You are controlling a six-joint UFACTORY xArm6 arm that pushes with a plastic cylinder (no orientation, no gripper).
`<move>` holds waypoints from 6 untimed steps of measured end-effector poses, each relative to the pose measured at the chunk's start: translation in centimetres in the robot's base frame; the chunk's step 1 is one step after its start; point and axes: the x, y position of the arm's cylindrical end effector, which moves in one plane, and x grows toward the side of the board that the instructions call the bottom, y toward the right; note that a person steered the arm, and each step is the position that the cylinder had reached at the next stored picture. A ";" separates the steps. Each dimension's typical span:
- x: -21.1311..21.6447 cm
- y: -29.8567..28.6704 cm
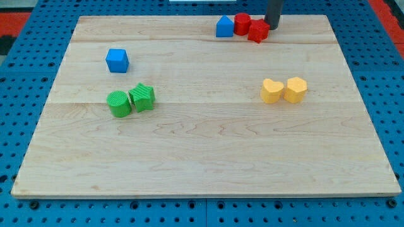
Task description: Separate red circle from red star
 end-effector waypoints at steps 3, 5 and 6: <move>-2.4 -2.7; -2.8 -9.7; -2.9 -6.5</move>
